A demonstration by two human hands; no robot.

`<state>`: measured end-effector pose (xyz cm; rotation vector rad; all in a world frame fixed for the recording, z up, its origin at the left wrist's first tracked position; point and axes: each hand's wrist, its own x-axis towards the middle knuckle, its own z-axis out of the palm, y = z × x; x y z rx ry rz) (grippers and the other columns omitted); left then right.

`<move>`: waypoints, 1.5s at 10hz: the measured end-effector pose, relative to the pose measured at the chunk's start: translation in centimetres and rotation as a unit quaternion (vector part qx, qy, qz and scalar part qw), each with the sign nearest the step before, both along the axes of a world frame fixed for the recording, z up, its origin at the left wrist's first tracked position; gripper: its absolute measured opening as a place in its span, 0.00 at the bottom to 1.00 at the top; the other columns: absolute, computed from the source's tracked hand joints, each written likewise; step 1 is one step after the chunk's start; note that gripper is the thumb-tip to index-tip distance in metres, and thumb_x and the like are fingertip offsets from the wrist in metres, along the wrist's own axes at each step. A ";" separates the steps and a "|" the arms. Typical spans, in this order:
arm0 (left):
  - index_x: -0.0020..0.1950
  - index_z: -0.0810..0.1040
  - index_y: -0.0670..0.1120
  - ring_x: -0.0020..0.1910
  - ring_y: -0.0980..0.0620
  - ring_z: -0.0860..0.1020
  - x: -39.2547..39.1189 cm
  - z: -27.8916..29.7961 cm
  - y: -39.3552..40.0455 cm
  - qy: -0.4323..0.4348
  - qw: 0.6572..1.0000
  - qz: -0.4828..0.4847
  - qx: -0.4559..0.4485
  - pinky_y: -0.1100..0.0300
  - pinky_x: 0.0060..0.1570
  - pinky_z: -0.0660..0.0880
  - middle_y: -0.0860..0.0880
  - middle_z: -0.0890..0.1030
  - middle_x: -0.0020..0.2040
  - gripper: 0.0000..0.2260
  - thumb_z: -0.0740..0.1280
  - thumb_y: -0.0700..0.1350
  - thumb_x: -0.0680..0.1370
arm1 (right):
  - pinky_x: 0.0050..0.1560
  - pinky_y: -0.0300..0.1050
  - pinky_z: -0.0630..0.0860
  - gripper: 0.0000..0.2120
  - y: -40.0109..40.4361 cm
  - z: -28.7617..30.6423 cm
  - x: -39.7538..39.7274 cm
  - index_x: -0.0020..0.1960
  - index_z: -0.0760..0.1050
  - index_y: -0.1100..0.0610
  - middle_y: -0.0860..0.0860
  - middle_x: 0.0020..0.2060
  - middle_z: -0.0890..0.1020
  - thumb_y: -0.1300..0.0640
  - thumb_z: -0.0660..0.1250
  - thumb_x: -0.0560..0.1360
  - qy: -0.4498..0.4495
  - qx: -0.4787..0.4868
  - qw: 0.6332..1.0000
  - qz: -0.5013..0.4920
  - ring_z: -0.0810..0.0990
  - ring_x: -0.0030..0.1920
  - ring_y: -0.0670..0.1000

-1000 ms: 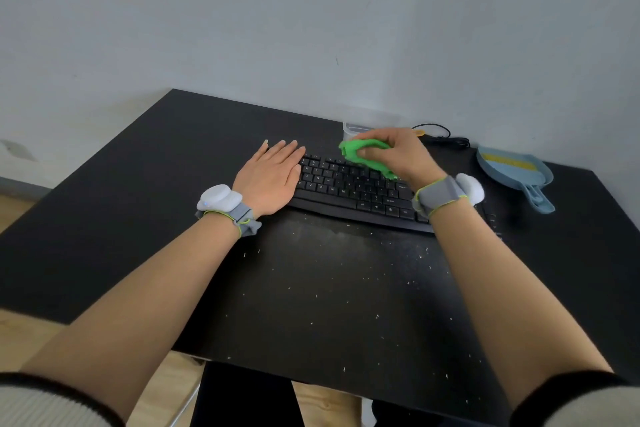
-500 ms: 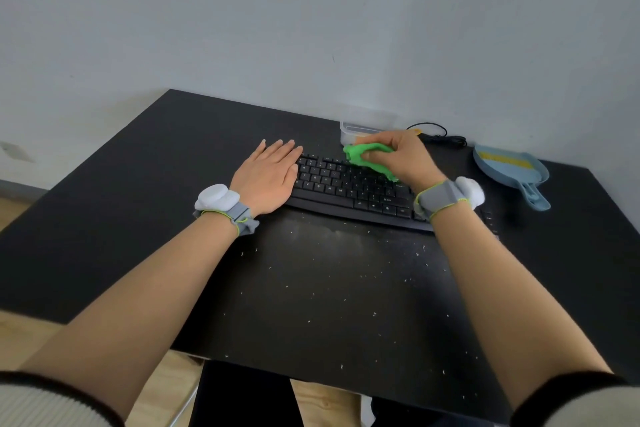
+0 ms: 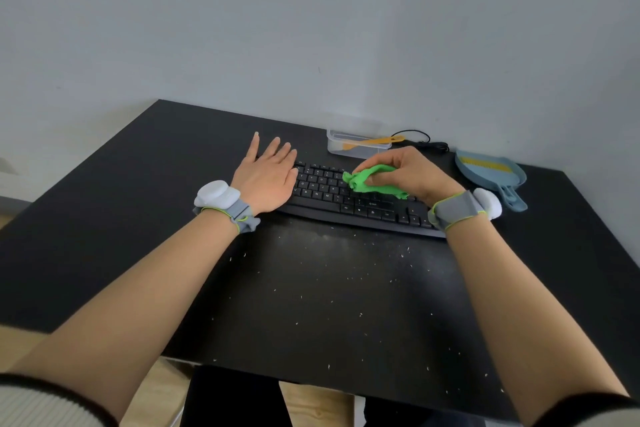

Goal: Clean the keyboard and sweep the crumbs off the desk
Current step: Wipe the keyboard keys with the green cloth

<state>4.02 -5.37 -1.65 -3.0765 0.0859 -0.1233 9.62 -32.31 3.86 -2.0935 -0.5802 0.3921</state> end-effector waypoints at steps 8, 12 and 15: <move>0.81 0.55 0.47 0.80 0.51 0.51 1.5 -2.3 -5.0 -0.032 0.994 -0.055 -0.093 0.54 0.78 0.43 0.50 0.56 0.81 0.23 0.46 0.49 0.85 | 0.57 0.38 0.77 0.13 0.7 -1.7 -1.0 0.53 0.85 0.53 0.49 0.48 0.87 0.67 0.72 0.74 0.026 -0.060 0.988 0.140 0.82 0.48 0.43; 0.81 0.54 0.47 0.80 0.51 0.50 1.6 -2.3 -5.1 -0.025 0.994 -0.054 -0.094 0.54 0.78 0.43 0.50 0.56 0.81 0.23 0.45 0.50 0.85 | 0.60 0.43 0.76 0.11 1.2 -4.2 2.1 0.49 0.85 0.46 0.46 0.48 0.86 0.62 0.73 0.74 -0.106 0.002 0.989 -0.101 0.82 0.52 0.45; 0.81 0.55 0.47 0.80 0.51 0.51 1.6 -2.4 -5.0 -0.032 0.993 -0.055 -0.099 0.54 0.78 0.44 0.50 0.56 0.80 0.23 0.45 0.50 0.85 | 0.50 0.45 0.76 0.11 -1.9 1.7 1.2 0.49 0.86 0.56 0.52 0.45 0.87 0.67 0.72 0.70 0.038 -0.031 0.998 0.029 0.82 0.46 0.50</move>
